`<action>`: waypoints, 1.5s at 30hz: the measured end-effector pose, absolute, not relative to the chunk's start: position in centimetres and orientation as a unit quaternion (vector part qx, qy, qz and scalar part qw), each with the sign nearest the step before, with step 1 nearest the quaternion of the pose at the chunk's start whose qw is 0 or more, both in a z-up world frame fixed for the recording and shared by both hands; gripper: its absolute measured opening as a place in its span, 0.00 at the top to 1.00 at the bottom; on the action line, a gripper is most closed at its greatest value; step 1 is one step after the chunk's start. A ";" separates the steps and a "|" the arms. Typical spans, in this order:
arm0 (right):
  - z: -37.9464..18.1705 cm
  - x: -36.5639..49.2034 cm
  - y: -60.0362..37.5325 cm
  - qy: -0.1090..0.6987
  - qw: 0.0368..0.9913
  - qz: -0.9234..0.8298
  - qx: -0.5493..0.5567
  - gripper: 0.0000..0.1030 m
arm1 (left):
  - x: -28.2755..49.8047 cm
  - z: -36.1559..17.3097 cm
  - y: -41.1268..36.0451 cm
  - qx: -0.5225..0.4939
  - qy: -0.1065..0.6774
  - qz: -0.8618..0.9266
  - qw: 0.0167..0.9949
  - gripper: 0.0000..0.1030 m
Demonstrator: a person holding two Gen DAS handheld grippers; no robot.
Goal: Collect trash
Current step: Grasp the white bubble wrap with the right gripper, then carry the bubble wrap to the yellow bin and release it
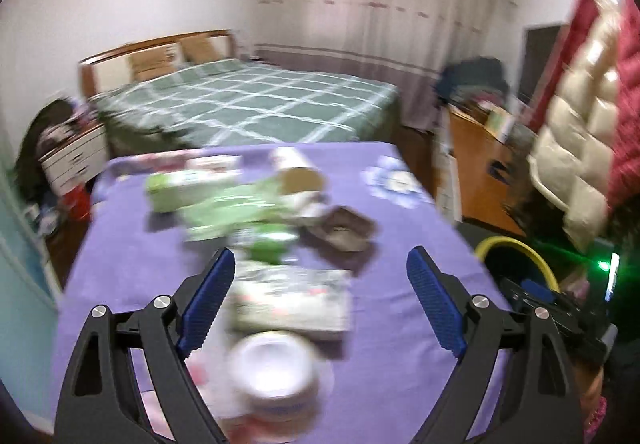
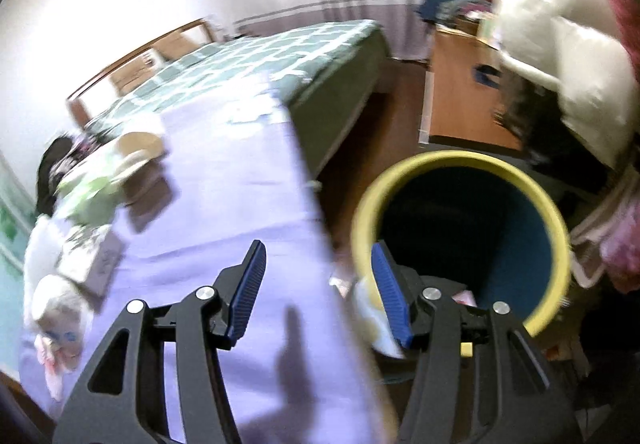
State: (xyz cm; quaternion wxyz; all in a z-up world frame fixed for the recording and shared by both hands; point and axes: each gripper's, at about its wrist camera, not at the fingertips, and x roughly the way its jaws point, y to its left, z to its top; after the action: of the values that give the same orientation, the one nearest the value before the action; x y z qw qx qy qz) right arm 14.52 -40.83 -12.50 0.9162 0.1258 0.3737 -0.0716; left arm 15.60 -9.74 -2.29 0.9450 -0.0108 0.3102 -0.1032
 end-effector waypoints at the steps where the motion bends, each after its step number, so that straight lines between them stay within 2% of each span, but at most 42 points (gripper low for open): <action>1: -12.3 14.9 -39.4 0.375 0.918 -0.058 0.119 0.49 | 15.5 -2.3 -8.4 -0.015 0.308 -0.089 0.947 0.16; 12: -9.9 17.6 -25.4 0.366 0.926 0.063 0.067 0.49 | 14.0 -3.4 4.8 -0.055 0.286 0.035 0.956 0.14; 20: -7.9 17.8 -18.2 0.349 0.927 0.126 0.051 0.49 | 13.3 -4.0 7.9 -0.068 0.285 0.063 0.954 0.14; 29: -8.7 18.5 -12.3 0.364 0.918 0.160 0.018 0.49 | 13.1 -4.4 9.5 -0.080 0.286 0.086 0.951 0.14; 32: -9.5 19.1 -11.6 0.379 0.911 0.160 0.015 0.55 | 13.1 -4.5 9.3 -0.079 0.288 0.084 0.951 0.14; 36: -10.3 19.4 -11.4 0.395 0.903 0.167 0.019 0.80 | 13.2 -4.6 9.0 -0.078 0.289 0.081 0.951 0.14; 45: -8.7 18.2 -12.6 0.372 0.906 0.192 0.057 0.87 | 13.2 -4.8 8.3 -0.075 0.292 0.078 0.950 0.14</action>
State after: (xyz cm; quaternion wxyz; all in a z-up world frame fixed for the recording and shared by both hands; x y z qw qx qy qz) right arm 18.19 -12.64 -8.69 0.9063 0.0565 0.3724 0.1918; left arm 13.18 8.35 -4.79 0.9502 -0.0754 0.2923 0.0778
